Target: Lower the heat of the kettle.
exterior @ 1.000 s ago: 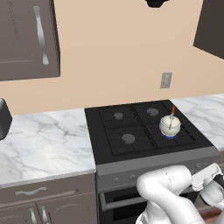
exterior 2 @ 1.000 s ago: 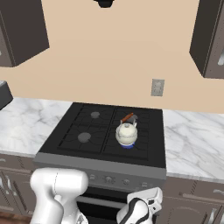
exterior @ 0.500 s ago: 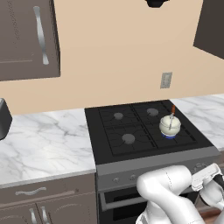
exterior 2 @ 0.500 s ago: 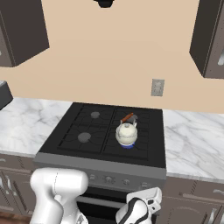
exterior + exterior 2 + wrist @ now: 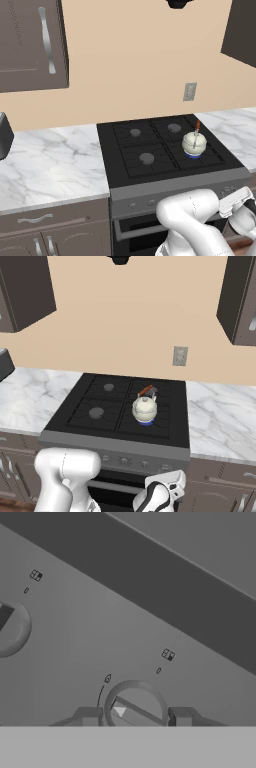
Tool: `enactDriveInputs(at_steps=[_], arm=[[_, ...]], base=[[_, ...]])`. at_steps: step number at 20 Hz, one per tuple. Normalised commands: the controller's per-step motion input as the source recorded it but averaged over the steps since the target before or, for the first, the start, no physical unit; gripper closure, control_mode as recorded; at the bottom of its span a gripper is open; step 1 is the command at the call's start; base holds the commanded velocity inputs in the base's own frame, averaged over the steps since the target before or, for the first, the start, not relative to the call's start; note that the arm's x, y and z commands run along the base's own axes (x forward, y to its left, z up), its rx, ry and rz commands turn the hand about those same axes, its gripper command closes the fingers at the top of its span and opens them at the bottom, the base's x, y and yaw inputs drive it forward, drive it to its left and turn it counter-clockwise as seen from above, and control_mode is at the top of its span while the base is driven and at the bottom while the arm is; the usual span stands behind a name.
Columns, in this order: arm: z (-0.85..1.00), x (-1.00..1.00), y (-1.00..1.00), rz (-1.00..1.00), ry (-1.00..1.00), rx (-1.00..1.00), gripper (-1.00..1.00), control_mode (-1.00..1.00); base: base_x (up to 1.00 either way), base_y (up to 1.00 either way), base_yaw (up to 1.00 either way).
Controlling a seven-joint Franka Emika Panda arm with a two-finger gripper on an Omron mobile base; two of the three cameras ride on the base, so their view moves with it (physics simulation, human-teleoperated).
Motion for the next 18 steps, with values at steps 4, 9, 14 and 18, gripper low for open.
enactDriveInputs(at_steps=[4,9,14,18], arm=[[0.0,0.0,0.0,0.0,0.0,0.07,1.0,-1.0],[0.0,0.0,0.0,0.0,0.0,0.13,1.0,-1.0],[0.0,0.0,0.0,0.0,0.0,0.19,1.0,-1.0],[0.03,0.0,0.0,0.0,0.0,0.17,1.0,-1.0]], base=[[0.0,0.0,0.0],[0.0,0.0,0.0],[0.0,0.0,0.0],[0.0,0.0,0.0]])
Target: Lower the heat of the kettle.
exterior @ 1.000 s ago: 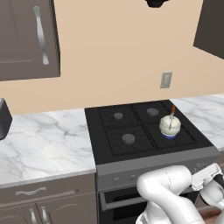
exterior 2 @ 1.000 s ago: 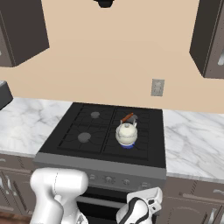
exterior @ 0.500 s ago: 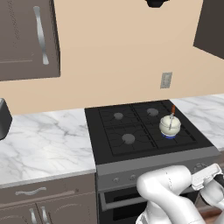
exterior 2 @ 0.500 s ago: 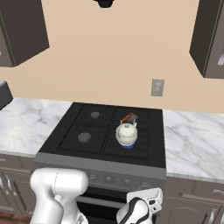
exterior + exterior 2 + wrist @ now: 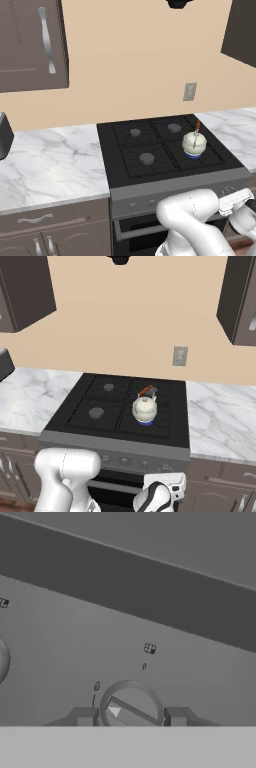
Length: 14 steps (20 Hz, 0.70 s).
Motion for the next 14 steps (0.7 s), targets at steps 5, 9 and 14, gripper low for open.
enactDriveInputs(at_steps=[5,9,14], arm=[[0.13,0.0,0.0,0.0,0.0,0.15,1.0,-1.0],[0.14,0.0,0.0,-0.01,0.0,0.13,1.0,-1.0],[0.16,-0.03,0.01,0.0,0.0,0.12,1.0,-1.0]], base=[[0.0,0.0,0.0],[0.0,0.0,0.0],[0.0,0.0,0.0]])
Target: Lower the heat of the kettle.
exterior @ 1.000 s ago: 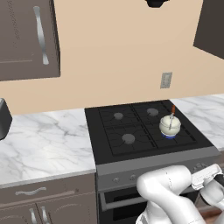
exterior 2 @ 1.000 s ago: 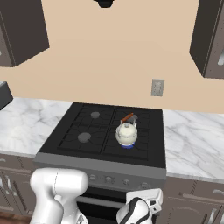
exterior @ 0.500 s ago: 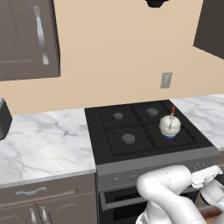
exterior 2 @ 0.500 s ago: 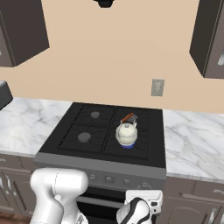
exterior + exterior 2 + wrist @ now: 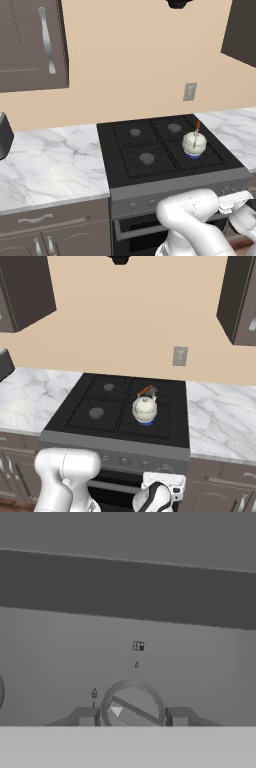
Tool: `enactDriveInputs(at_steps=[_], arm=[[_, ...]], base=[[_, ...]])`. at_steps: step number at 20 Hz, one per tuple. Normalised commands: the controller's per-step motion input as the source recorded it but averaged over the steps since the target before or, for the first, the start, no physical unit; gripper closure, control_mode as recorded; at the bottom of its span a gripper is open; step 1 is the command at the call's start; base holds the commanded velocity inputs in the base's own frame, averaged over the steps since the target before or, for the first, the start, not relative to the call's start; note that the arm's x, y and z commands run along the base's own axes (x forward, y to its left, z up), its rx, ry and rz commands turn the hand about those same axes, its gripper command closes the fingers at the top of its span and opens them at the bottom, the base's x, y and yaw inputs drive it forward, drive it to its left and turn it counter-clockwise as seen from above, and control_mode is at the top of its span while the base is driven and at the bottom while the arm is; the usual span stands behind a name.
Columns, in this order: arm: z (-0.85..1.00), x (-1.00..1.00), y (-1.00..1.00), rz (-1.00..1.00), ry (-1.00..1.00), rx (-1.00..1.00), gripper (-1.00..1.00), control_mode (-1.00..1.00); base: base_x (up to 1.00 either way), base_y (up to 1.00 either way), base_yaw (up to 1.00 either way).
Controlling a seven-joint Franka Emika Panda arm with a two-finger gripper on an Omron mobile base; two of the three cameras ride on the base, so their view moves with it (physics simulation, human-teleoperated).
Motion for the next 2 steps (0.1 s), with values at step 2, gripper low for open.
enactDriveInputs(at_steps=[2], arm=[[0.19,-0.03,0.03,0.0,0.0,0.12,1.0,-1.0]], base=[[0.0,0.0,0.0]])
